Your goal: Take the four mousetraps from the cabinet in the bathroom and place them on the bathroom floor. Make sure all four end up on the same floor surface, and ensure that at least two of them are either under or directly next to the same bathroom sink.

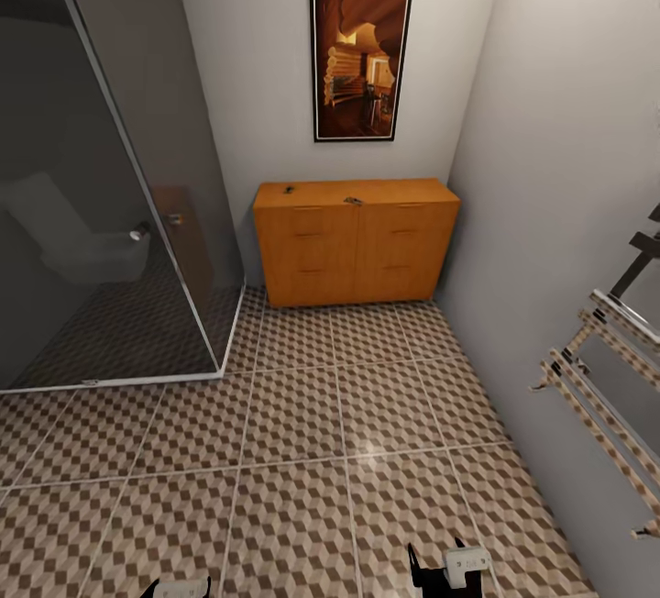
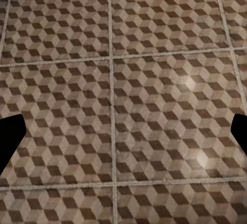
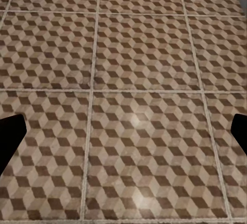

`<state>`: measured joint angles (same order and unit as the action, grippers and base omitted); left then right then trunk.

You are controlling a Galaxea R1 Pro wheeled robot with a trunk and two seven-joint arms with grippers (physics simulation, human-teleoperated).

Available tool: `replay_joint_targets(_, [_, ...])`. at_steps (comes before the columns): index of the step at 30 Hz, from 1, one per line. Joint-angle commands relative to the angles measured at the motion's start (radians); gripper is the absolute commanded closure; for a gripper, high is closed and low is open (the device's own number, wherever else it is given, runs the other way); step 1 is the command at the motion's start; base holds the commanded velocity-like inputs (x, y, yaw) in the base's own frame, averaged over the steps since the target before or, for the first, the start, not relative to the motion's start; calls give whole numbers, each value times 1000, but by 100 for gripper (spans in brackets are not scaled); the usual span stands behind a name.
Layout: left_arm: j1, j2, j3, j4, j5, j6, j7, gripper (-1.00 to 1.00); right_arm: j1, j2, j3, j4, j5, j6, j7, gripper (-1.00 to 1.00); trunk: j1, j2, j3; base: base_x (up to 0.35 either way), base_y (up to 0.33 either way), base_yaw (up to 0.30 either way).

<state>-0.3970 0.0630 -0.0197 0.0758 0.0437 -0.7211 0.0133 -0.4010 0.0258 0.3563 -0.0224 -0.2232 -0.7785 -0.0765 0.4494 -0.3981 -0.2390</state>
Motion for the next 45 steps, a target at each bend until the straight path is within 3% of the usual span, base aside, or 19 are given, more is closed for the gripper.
replay_joint_targets(1, [-2, 0, -3, 4, 4, -6, 1, -100, -1, 0, 9, 1, -2, -2, -8, -100, 1, -2, 0, 0, 0, 0])
replay_joint_targets(20, [-2, 0, -2, 4, 4, -6, 1, -100, -1, 0, 9, 1, -2, -2, -8, -100, 1, -2, 21, 0, 0, 0])
replay_joint_targets(45, [-2, 0, -3, 4, 4, -6, 1, -100, -1, -5, 9, 1, -2, -2, -7, -100, 1, -2, 23, 0, 0, 0])
